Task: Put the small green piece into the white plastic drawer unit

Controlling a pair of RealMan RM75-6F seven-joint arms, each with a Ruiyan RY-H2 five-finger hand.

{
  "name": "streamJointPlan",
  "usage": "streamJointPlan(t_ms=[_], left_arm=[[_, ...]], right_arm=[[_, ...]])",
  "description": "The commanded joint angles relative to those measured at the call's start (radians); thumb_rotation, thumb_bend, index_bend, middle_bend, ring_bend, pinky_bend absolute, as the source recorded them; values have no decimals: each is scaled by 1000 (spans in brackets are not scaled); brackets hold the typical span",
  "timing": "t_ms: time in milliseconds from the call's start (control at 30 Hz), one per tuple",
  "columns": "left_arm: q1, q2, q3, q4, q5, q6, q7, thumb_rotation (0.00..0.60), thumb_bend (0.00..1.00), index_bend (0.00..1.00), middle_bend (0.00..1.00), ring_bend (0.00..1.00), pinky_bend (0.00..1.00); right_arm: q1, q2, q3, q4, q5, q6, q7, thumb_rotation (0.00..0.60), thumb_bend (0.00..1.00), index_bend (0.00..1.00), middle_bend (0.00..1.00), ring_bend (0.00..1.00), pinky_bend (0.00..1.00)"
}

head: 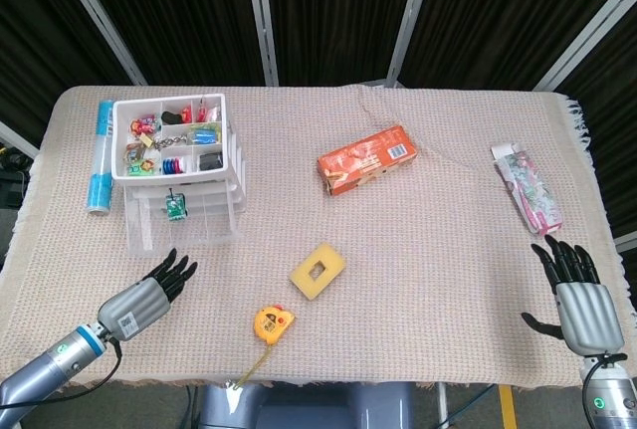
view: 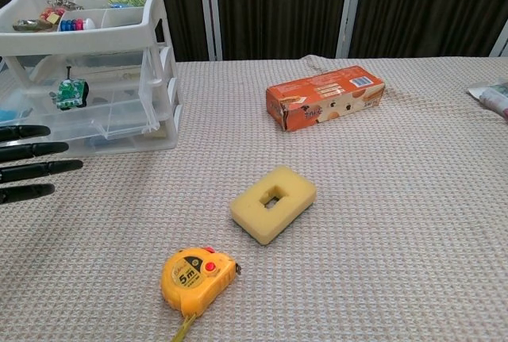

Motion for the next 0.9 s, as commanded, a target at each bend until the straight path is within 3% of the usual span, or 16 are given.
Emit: streamJointPlan(t_ms=[33, 500, 900], left_arm=[[0, -7, -18, -1, -21, 0, 2, 600, 1000, 208, 0, 0, 84], [4, 15, -63, -1, -61, 58, -64, 600, 1000, 201, 0, 0, 85], [-24, -44, -122, 66, -188, -1, -42, 600, 1000, 201, 0, 0, 85]], right_arm=[[0, 0, 0, 0, 1, 0, 0, 600, 0, 98, 0, 0, 0], [0, 0, -1, -3, -1, -1, 1, 600, 0, 97, 0, 0, 0], [-1, 1, 0, -3, 0, 0, 3, 600, 0, 98, 0, 0, 0]])
